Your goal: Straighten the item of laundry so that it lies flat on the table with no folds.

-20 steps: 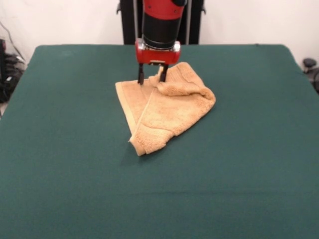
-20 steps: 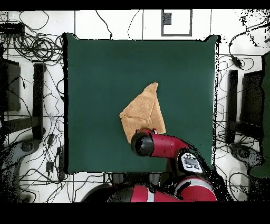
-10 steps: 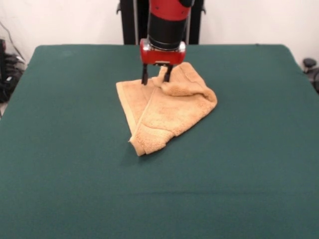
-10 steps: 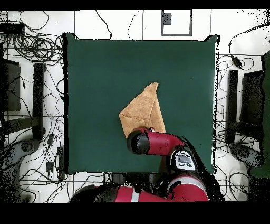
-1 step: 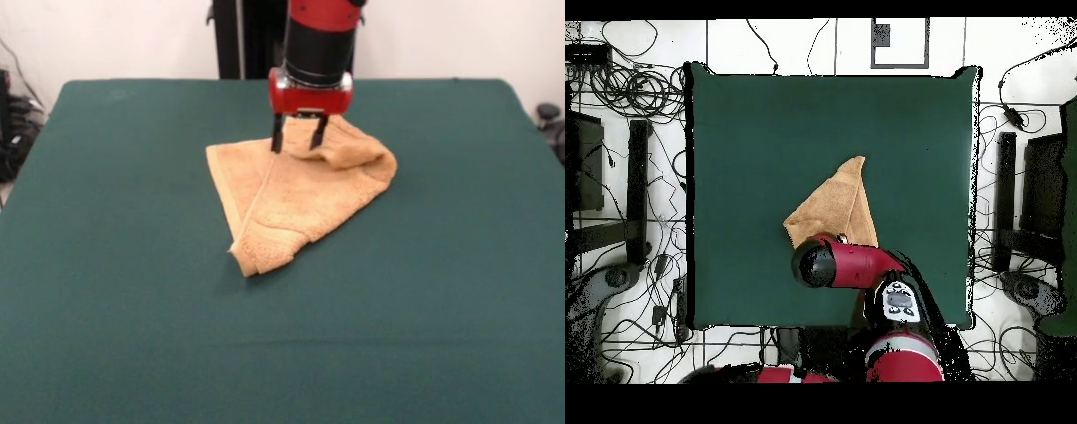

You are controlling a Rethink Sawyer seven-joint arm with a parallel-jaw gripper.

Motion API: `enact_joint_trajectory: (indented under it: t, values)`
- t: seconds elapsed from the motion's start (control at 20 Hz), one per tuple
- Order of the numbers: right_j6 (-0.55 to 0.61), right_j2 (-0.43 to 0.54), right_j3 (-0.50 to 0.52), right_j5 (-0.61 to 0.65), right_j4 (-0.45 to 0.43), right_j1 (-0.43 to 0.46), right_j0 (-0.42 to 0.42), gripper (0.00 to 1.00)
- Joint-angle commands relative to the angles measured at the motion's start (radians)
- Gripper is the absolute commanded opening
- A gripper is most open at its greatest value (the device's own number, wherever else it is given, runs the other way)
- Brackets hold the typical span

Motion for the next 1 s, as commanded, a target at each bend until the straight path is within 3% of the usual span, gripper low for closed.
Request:
enact_joint_trajectory:
  t: [0.05,0.25,1.0]
  values:
    - [0.172,0.168,0.001,0.099,0.087,-0.084,0.025,1.0]
    - [0.165,0.179,0.025,0.098,0.088,-0.105,0.013,1.0]
    - [0.179,0.174,-0.007,0.057,0.115,-0.049,0.033,1.0]
